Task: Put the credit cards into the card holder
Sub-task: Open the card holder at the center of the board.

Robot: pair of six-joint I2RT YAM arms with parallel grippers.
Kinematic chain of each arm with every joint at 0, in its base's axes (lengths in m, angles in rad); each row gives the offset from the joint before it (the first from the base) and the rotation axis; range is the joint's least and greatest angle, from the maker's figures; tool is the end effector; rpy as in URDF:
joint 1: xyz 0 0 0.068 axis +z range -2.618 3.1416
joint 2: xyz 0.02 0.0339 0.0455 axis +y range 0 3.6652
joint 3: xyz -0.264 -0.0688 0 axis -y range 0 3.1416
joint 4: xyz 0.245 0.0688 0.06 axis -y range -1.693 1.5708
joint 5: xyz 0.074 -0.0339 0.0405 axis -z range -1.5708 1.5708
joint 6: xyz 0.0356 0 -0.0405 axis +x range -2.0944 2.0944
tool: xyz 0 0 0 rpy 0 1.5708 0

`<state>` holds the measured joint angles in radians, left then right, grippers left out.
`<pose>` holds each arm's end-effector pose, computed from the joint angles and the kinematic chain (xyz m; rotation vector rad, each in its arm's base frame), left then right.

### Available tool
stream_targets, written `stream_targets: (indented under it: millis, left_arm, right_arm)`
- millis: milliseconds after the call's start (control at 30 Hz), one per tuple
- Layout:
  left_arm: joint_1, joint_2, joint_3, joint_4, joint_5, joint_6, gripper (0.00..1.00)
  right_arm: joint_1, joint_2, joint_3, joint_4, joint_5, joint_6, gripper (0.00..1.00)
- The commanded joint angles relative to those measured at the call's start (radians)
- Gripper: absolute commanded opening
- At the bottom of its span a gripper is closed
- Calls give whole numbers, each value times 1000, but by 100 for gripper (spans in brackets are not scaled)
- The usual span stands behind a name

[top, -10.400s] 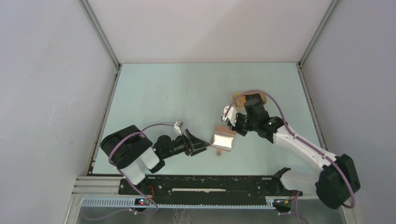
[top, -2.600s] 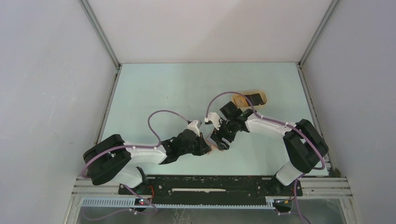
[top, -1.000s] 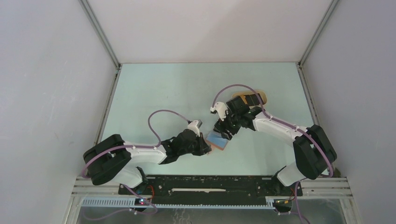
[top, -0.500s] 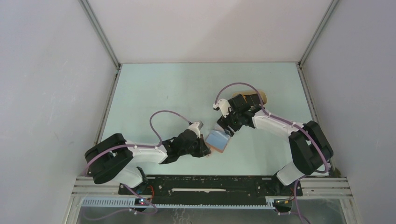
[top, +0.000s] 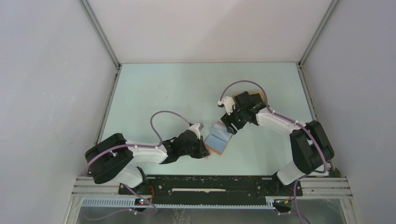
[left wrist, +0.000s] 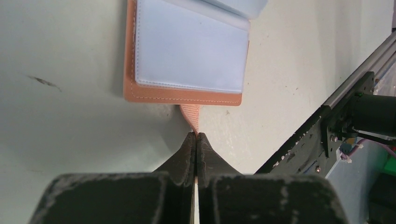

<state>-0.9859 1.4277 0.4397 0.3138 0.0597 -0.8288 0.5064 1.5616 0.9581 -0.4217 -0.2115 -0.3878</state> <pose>0.1378 -0.2120 0.1349 0.2281 2.4478 -0.9767 0.2673 0.1568 0.1948 -1.1901 2.3040 0.3176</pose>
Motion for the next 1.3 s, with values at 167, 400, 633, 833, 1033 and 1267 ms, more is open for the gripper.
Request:
stream_targets:
  millis: [167, 400, 633, 833, 1033, 1267]
  left_arm:
    - [4, 17, 68, -25, 14, 37, 0]
    - [10, -1, 44, 2, 5, 29, 0]
    - [16, -32, 14, 30, -11, 13, 15]
    - [18, -122, -25, 28, -42, 4, 33]
    - [18, -255, -67, -18, -57, 7, 39]
    - [36, -259, 2, 33, -40, 64, 24]
  right_arm:
    - [87, 32, 30, -38, -111, -39, 73]
    - [112, -4, 29, -69, -214, -57, 72]
    - [106, 4, 45, -139, -413, -86, 67]
    - [64, 105, 117, -270, -618, -98, 57]
    - [-20, 149, 158, -341, -716, -116, 49]
    - [-70, 11, 127, -242, -589, -56, 38]
